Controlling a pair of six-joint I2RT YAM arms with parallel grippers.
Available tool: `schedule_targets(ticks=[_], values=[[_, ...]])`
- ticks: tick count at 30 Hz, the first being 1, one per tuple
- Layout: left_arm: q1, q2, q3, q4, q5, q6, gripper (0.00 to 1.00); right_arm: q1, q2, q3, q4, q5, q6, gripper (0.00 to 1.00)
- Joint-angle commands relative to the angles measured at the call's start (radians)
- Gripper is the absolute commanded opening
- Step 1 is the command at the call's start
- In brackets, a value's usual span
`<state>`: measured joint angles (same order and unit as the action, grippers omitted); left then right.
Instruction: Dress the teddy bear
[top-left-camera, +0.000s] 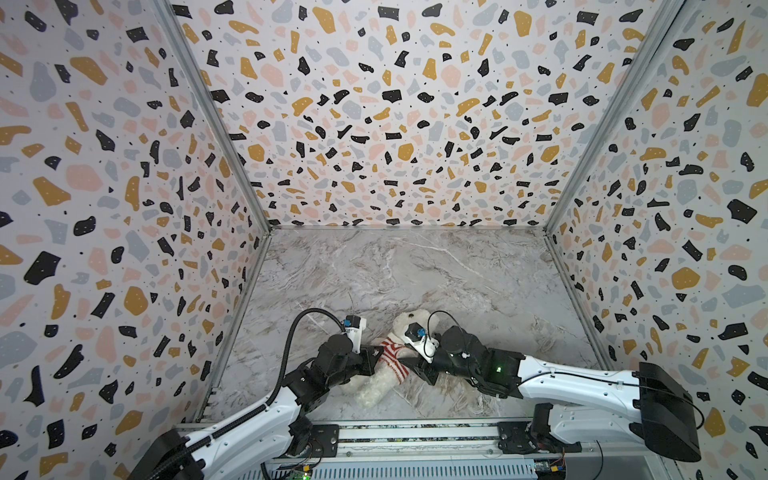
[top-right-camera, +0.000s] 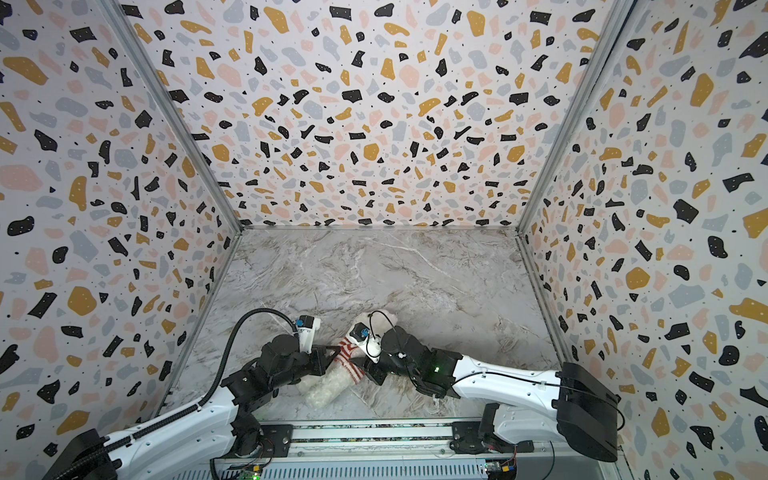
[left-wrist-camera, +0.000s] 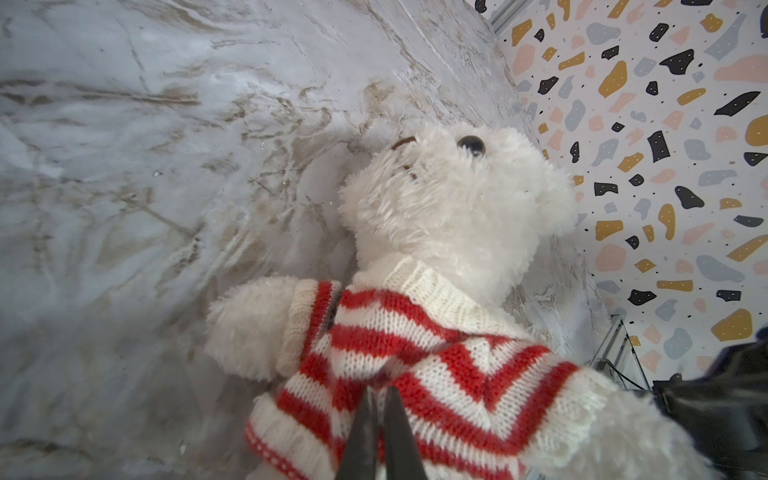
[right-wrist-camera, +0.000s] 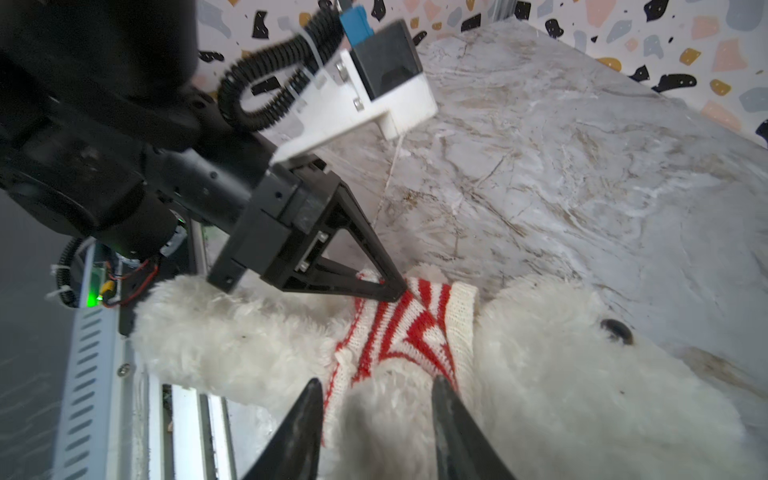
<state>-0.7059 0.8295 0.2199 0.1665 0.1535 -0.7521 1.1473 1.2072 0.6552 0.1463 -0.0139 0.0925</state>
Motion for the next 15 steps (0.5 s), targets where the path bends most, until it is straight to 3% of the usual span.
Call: schedule_targets(ticks=[1,4,11,15], values=[[-0.006,-0.003,-0.015,0.036,0.005,-0.006,0.00,0.007,0.007,0.038,-0.070,0.071,-0.018,0.40],[-0.006,-0.001,-0.017,0.041,0.006,-0.007,0.00,0.008,0.012,0.038,-0.076,0.098,-0.015,0.34],[-0.005,0.007,-0.020,0.041,0.002,-0.003,0.00,0.008,-0.006,0.026,-0.078,0.139,0.001,0.03],[-0.006,-0.008,-0.022,0.021,-0.010,-0.001,0.00,-0.008,-0.046,0.006,-0.036,0.145,0.022,0.00]])
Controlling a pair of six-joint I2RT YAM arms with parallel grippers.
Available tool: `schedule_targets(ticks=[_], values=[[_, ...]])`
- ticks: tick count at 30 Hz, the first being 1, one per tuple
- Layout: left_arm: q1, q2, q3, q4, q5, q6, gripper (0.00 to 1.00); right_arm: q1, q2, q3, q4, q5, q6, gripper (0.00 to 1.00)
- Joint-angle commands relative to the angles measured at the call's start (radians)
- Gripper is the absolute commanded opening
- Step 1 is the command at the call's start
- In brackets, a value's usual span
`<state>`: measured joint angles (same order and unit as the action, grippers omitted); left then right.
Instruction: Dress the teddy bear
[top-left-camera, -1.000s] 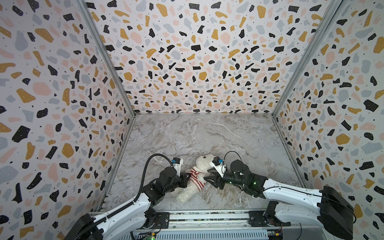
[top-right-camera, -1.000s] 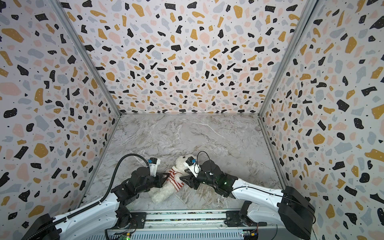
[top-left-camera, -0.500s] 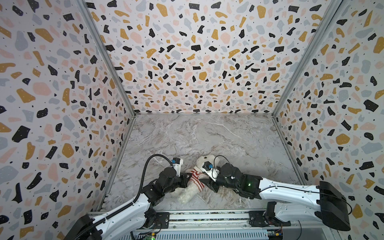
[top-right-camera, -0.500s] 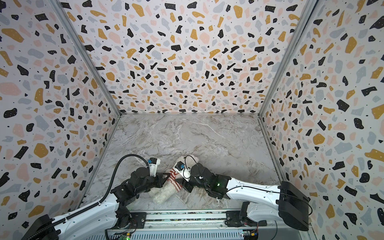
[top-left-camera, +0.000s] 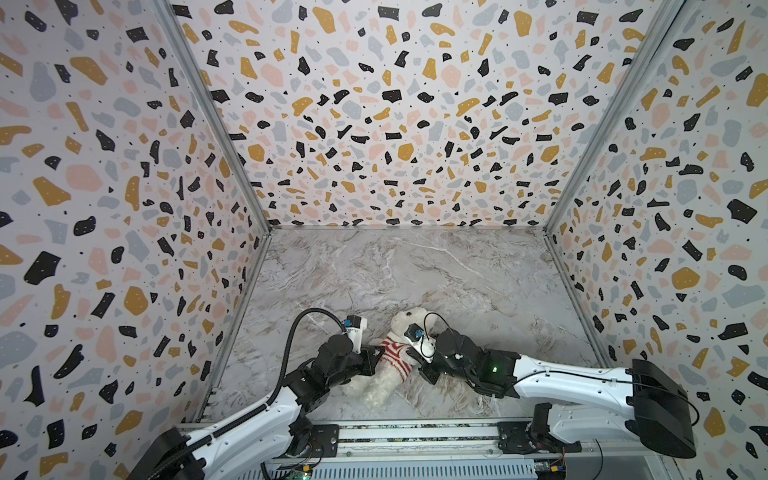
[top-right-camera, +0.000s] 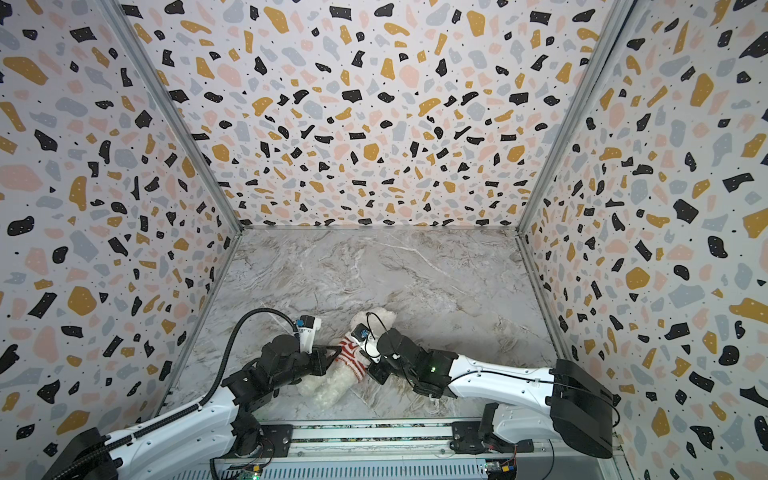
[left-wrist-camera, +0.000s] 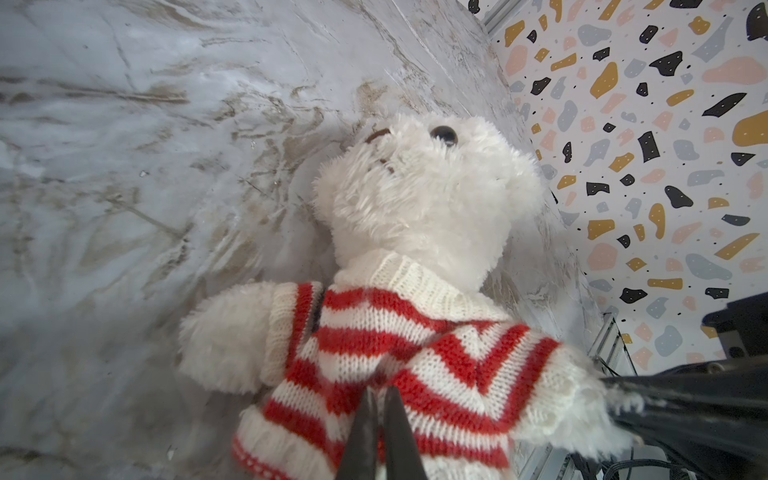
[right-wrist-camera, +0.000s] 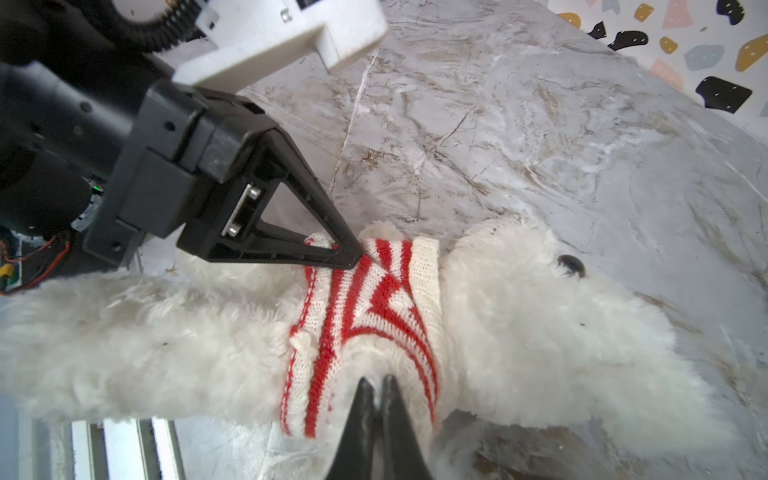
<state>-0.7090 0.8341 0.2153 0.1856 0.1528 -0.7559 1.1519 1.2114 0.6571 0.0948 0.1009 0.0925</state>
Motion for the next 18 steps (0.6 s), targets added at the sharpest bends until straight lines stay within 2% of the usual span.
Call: schedule_targets(ticks=[1,8,13,18], values=[[-0.003,-0.016,-0.019,-0.005,-0.018,0.002,0.00,-0.027,-0.061,-0.004,0.030,0.023,0.035,0.00],[-0.002,-0.025,-0.022,-0.069,-0.060,0.029,0.00,-0.183,-0.176,-0.144,0.267,-0.213,0.148,0.00],[-0.003,-0.024,-0.009,-0.085,-0.065,0.038,0.00,-0.202,-0.178,-0.153,0.298,-0.249,0.150,0.00],[-0.003,-0.029,0.048,-0.110,-0.013,0.066,0.00,-0.200,-0.129,-0.114,0.283,-0.263,0.131,0.00]])
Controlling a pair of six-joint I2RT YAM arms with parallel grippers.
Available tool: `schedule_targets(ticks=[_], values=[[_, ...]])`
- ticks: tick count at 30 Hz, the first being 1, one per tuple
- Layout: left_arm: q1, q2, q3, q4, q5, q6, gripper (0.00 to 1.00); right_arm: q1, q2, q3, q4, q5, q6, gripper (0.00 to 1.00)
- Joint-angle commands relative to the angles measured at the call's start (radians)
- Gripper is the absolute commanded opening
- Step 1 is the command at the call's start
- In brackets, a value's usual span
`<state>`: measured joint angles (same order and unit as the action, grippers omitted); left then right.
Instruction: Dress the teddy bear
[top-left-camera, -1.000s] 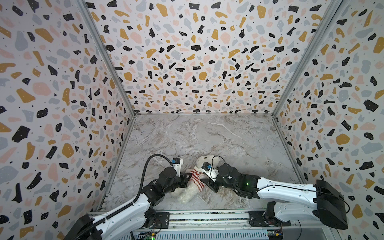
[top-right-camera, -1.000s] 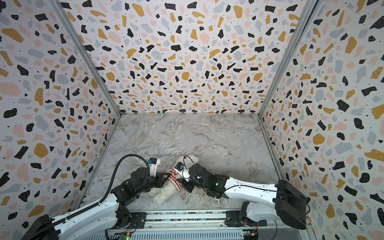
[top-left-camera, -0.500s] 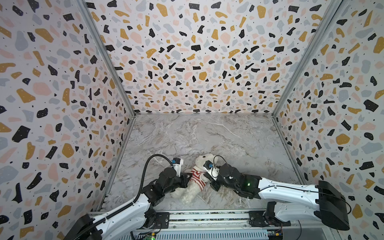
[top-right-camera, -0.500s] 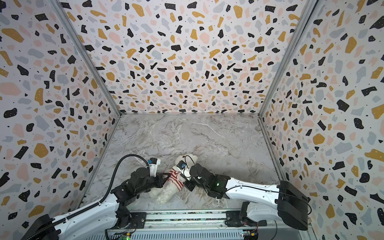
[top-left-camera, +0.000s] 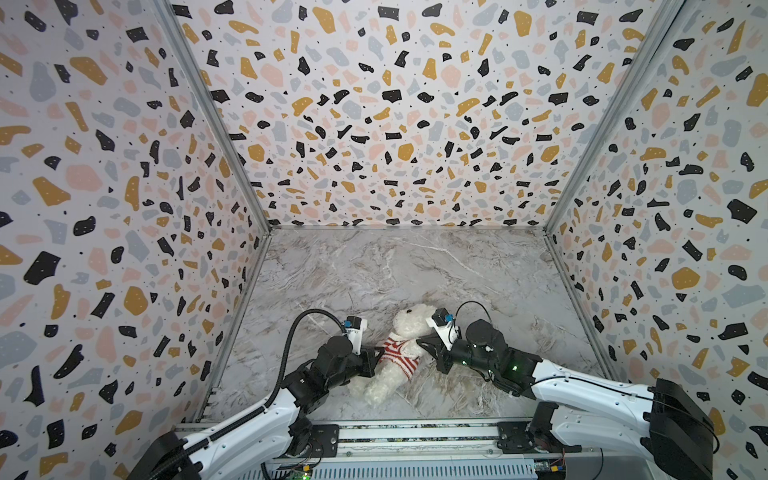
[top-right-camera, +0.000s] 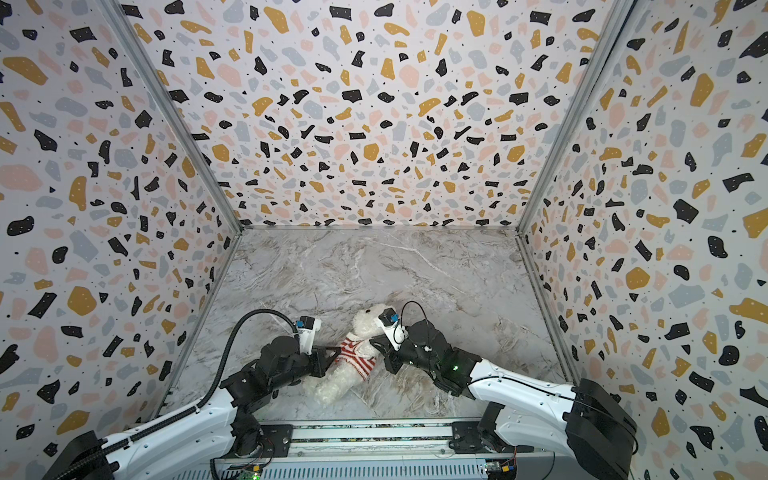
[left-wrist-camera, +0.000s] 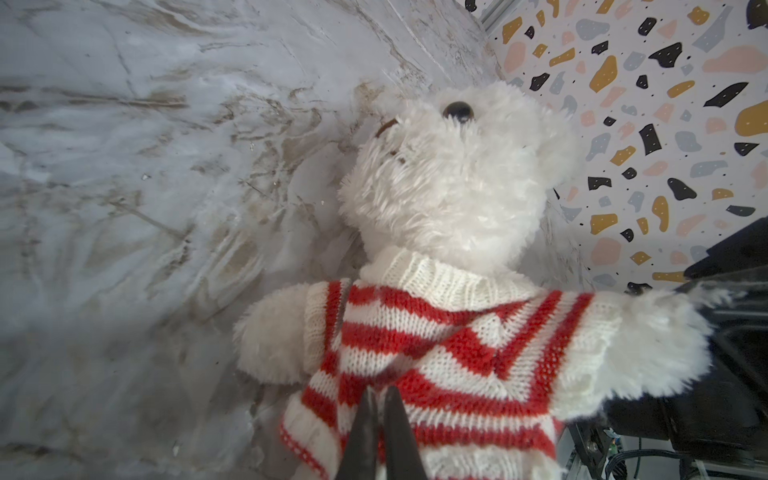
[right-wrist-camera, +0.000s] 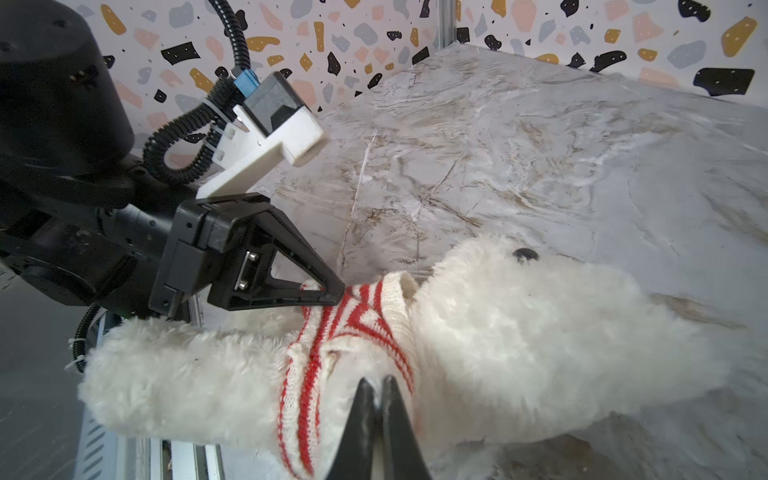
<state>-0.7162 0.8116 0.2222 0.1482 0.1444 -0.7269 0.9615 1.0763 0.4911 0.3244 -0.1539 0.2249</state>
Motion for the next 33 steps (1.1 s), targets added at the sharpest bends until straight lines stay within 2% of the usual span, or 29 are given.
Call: schedule_targets(ticks=[1,2,6,8,13,21,27,30,33], values=[[0.004,-0.013,0.056,-0.078,0.005,0.043,0.00,-0.010,0.017,0.060,0.052,-0.007,-0.002,0.00],[-0.002,-0.020,0.075,-0.090,0.011,0.050,0.00,-0.010,0.028,0.068,0.055,-0.004,-0.002,0.00],[-0.051,-0.039,0.138,-0.153,-0.008,0.066,0.25,-0.011,0.046,0.070,0.089,0.013,0.001,0.00],[-0.087,-0.040,0.167,-0.202,-0.052,0.074,0.30,-0.012,0.052,0.070,0.116,0.016,-0.001,0.00],[-0.132,-0.040,0.229,-0.296,-0.134,0.086,0.34,-0.022,0.092,0.109,0.152,-0.022,-0.010,0.00],[-0.142,0.017,0.253,-0.276,-0.149,0.087,0.37,-0.070,0.150,0.158,0.211,-0.148,0.003,0.00],[-0.172,0.034,0.284,-0.263,-0.160,0.101,0.38,-0.080,0.174,0.170,0.200,-0.173,0.018,0.00],[-0.185,0.041,0.292,-0.258,-0.156,0.101,0.50,-0.081,0.178,0.166,0.202,-0.176,0.023,0.00],[-0.197,0.047,0.291,-0.229,-0.154,0.089,0.52,-0.080,0.181,0.158,0.210,-0.179,0.028,0.00]])
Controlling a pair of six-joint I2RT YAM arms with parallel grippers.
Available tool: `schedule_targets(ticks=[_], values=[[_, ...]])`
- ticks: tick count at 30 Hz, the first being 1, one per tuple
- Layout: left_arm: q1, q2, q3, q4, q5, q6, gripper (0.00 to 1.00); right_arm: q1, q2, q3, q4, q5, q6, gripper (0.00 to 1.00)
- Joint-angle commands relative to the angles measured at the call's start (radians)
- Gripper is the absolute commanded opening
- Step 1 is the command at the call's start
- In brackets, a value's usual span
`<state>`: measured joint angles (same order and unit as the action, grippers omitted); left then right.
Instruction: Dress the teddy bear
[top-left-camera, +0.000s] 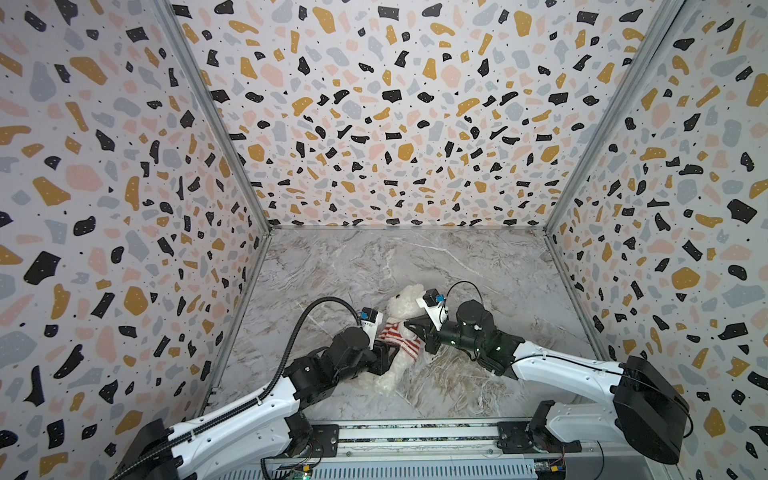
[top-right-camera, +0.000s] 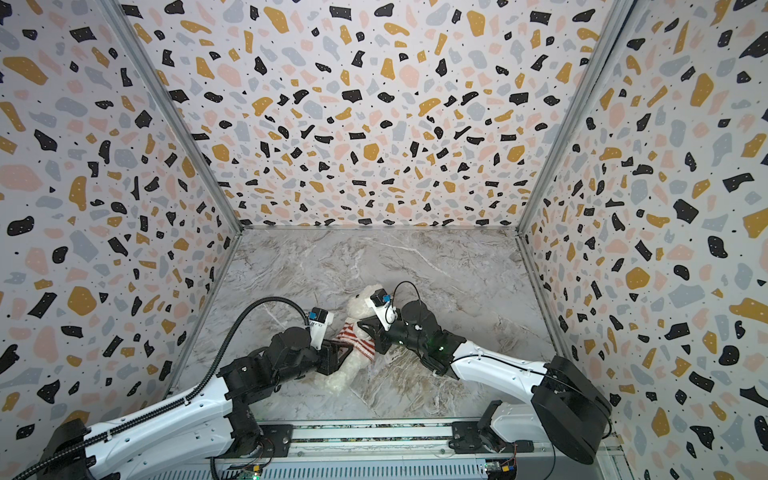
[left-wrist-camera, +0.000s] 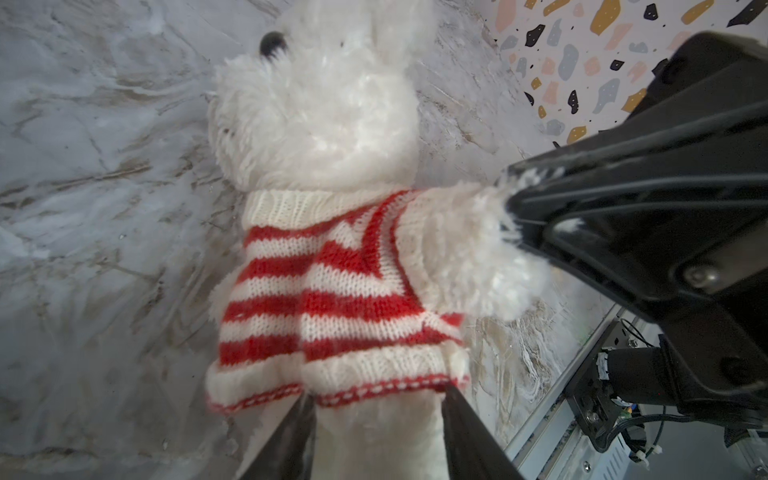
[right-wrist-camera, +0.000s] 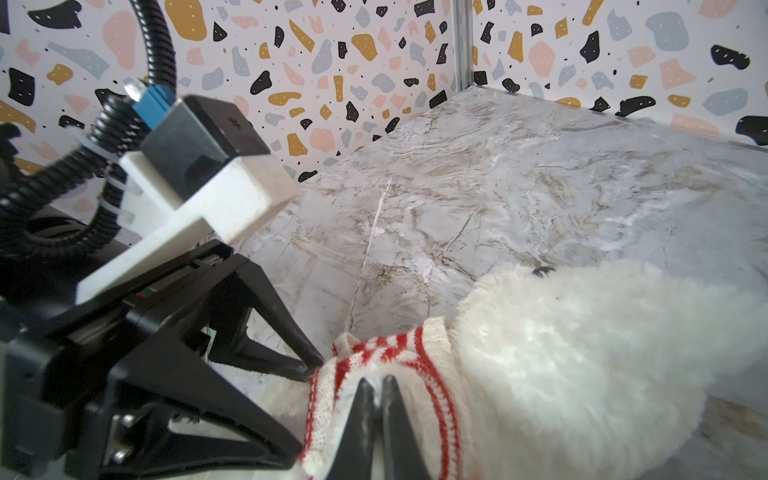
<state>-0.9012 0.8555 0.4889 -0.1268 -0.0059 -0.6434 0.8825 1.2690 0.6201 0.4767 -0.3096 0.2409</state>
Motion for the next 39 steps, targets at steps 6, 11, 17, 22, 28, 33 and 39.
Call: schedule_targets(ticks=[6,11,17,22,28,33,39], values=[[-0.017,0.053,0.049,0.072,-0.019,0.003,0.50,-0.002,-0.018,0.024,0.059,-0.027,0.013,0.00],[-0.022,0.076,0.062,0.081,-0.038,-0.003,0.45,-0.002,-0.025,0.020,0.054,-0.023,0.010,0.00],[-0.026,0.040,0.063,0.110,-0.021,-0.027,0.41,-0.001,-0.027,0.012,0.053,-0.025,0.012,0.00],[-0.025,0.048,0.073,0.089,-0.035,-0.039,0.36,-0.001,-0.029,0.010,0.055,-0.025,0.014,0.00],[-0.027,0.072,0.068,0.103,-0.034,-0.054,0.34,-0.002,-0.035,0.011,0.053,-0.020,0.013,0.00],[-0.029,0.080,0.066,0.118,-0.009,-0.058,0.15,-0.001,-0.039,0.004,0.051,-0.013,0.014,0.00],[-0.033,0.040,0.054,0.063,0.004,-0.071,0.00,-0.005,-0.049,-0.001,0.046,0.011,0.022,0.00]])
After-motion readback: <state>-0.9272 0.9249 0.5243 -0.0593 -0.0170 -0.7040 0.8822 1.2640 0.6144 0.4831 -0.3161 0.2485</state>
